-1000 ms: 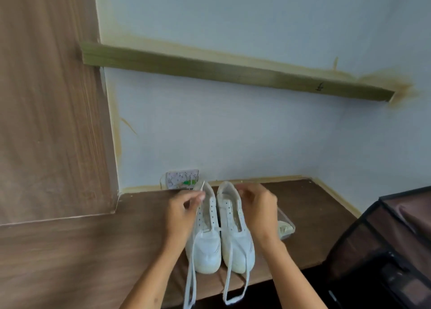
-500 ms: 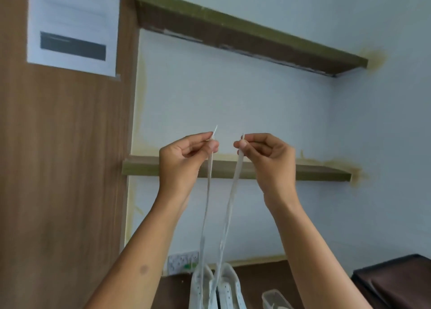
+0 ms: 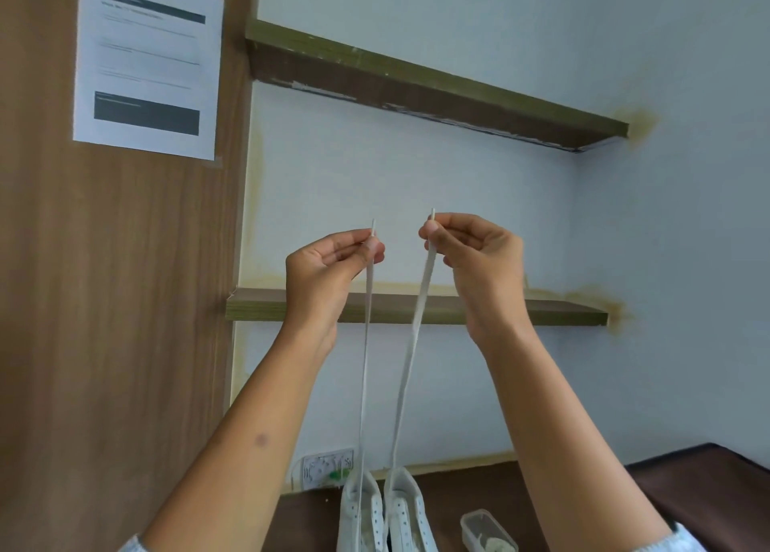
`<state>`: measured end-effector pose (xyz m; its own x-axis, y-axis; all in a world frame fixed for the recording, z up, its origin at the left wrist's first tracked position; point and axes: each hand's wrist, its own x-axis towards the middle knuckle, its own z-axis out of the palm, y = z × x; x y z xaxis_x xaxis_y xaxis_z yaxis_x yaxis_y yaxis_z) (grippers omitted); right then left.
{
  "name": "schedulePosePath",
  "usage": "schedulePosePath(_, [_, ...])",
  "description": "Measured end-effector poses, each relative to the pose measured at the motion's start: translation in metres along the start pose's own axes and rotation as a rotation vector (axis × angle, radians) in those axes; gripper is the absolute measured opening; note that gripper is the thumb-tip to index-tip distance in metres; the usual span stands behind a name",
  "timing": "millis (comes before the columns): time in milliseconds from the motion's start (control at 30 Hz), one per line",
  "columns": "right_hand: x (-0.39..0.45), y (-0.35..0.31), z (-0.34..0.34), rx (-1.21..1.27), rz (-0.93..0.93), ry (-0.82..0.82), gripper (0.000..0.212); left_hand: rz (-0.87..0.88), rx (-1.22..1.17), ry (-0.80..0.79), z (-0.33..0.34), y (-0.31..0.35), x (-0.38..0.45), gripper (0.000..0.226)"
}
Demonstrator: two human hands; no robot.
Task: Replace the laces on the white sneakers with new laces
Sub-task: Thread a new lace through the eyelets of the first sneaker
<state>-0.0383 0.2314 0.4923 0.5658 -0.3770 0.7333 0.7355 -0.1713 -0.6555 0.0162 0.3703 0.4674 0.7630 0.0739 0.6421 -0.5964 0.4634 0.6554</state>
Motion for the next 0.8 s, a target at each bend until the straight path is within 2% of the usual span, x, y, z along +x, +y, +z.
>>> schedulePosePath(267, [-0.008,-0.004,-0.001,-0.008,0.008,-0.020,0.009,-0.048,-0.038,-0.003,-0.002,0.003,-0.004,0.013])
schedulePosePath(600, [-0.024,0.038,-0.019,-0.076,0.162,-0.115,0.003,-0.170,0.020,-0.033,-0.026,-0.021,-0.018,0.014])
schedulePosePath(700, [-0.033,0.067,-0.031,-0.257,0.248,-0.228,0.001,-0.250,0.198,-0.082,-0.045,-0.047,-0.025,0.011])
schedulePosePath(800, [-0.038,0.106,-0.043,-0.655,0.247,-0.306,0.008,-0.290,0.414,-0.094,-0.067,-0.086,-0.030,0.006])
